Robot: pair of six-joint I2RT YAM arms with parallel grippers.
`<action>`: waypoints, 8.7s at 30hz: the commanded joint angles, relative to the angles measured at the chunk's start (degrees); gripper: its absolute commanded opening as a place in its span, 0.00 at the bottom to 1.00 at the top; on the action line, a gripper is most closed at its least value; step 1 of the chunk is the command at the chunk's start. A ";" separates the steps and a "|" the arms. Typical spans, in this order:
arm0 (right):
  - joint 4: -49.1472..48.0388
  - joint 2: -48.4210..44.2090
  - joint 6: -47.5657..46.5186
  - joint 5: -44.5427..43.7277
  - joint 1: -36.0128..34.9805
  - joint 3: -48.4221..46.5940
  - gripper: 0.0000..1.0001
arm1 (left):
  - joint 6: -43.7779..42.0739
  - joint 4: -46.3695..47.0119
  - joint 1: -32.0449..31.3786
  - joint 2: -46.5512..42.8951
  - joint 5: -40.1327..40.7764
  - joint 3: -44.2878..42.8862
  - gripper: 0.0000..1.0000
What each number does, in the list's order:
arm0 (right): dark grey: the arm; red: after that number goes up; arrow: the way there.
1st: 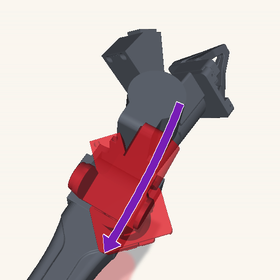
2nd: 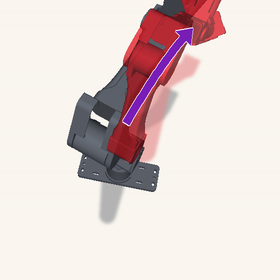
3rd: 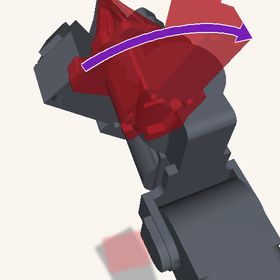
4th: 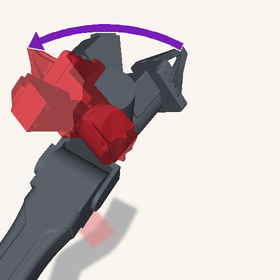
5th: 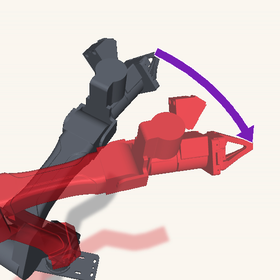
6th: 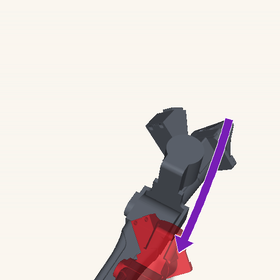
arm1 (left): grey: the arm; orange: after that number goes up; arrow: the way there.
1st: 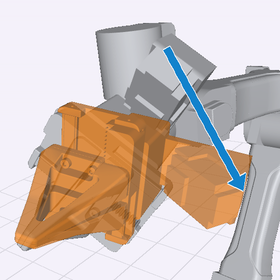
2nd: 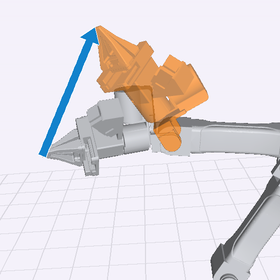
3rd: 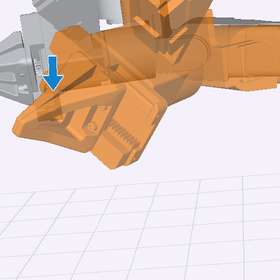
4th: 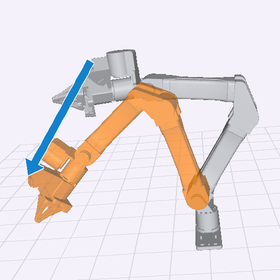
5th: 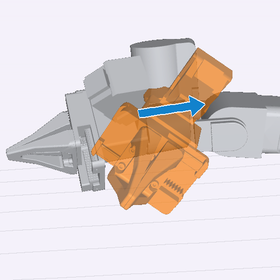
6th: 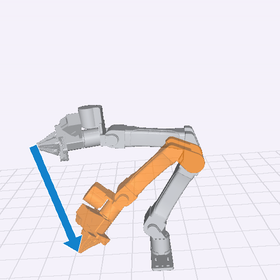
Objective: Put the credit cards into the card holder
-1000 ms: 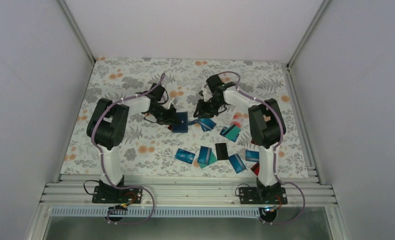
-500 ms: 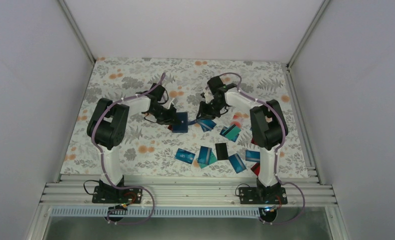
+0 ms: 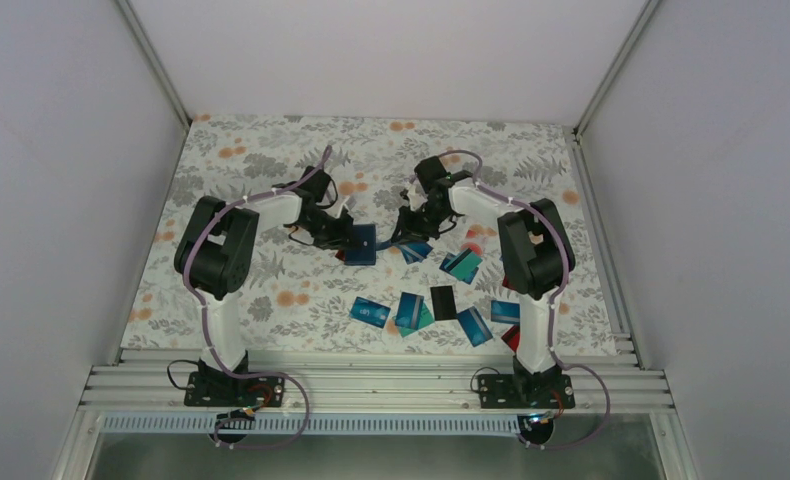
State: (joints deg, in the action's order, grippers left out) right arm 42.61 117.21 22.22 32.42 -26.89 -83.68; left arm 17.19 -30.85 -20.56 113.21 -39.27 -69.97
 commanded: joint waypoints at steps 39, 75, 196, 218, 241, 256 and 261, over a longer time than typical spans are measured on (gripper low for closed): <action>-0.24 3.34 -4.61 6.49 -4.27 -5.25 0.04 | 1.38 -0.07 -2.12 1.84 4.72 -0.90 0.02; -10.11 8.51 -3.70 23.77 -4.68 -8.96 0.34 | -0.87 1.26 -0.66 0.95 1.79 2.63 0.02; -56.18 1.61 19.63 17.79 -4.21 28.79 0.04 | 2.89 -19.31 -9.84 7.65 13.38 -24.97 0.20; -55.46 2.17 19.16 18.11 -4.20 28.01 0.04 | 1.66 -22.34 -11.15 8.87 18.39 -27.60 0.03; -46.96 4.22 18.04 15.29 -4.17 24.45 0.04 | -1.98 -27.15 -10.67 9.48 27.14 -28.32 0.02; -37.77 6.45 17.20 12.91 -4.21 20.74 0.04 | -2.68 -26.43 -9.69 10.01 29.50 -25.19 0.02; -36.62 7.26 17.12 12.77 -4.19 19.99 0.04 | -2.71 -25.92 -9.51 9.88 27.91 -24.40 0.02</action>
State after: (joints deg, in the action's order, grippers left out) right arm -0.54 120.18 40.21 52.58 -30.85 -64.16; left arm 15.42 -55.88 -30.48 121.89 -11.35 -95.72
